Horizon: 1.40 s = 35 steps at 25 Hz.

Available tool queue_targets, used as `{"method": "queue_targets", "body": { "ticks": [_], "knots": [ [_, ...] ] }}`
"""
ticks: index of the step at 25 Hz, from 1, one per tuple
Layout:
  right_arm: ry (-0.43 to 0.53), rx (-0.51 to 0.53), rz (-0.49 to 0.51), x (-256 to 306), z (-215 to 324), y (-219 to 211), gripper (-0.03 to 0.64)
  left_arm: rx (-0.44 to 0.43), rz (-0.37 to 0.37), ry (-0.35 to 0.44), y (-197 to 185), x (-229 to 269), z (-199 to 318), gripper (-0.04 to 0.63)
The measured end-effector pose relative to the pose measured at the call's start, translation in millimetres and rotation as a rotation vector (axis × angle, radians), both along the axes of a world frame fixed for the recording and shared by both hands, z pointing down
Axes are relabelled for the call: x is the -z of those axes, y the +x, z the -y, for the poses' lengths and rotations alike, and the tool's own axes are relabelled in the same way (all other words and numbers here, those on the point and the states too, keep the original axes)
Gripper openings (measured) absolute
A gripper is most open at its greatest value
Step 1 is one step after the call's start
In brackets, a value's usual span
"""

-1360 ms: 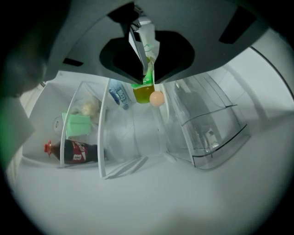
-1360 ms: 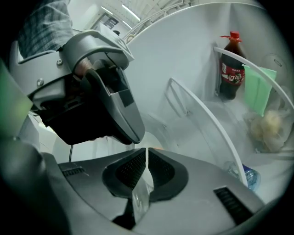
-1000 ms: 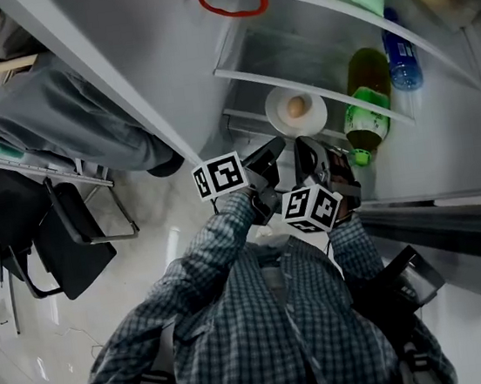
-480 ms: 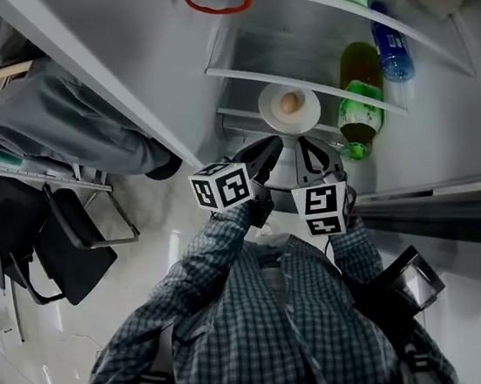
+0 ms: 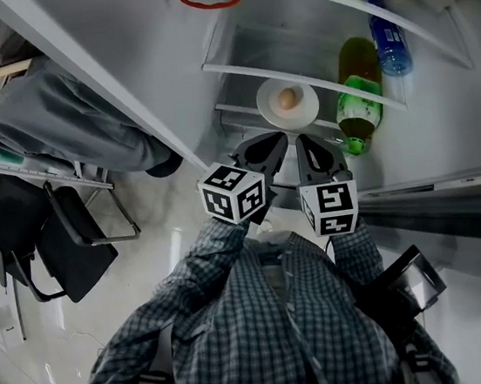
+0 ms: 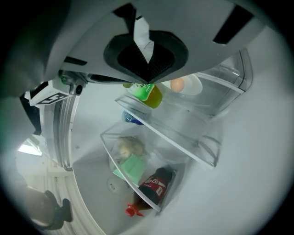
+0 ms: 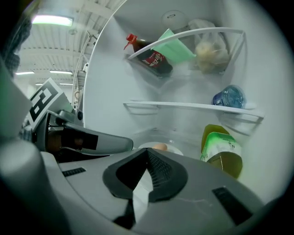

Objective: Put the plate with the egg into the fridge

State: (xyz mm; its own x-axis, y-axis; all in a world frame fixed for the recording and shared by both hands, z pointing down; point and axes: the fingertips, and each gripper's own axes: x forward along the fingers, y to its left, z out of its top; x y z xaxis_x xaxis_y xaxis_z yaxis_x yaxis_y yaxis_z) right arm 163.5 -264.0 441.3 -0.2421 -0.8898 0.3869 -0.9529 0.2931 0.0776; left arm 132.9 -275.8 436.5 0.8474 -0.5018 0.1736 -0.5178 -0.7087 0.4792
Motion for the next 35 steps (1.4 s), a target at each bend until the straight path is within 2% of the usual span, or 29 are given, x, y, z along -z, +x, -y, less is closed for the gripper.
{"method": "queue_targets", "body": {
  "ticks": [9, 35],
  "knots": [
    [-0.008, -0.005, 0.07, -0.1, -4.2, 1.8, 0.006, -0.003, 0.051, 0.054, 0.9, 0.4, -4.7, 0.008],
    [-0.012, 0.039, 0.061, 0.7, -4.1, -8.2, 0.006, 0.002, 0.091, 0.085, -1.3, -1.8, -6.6, 0.008]
  ]
}}
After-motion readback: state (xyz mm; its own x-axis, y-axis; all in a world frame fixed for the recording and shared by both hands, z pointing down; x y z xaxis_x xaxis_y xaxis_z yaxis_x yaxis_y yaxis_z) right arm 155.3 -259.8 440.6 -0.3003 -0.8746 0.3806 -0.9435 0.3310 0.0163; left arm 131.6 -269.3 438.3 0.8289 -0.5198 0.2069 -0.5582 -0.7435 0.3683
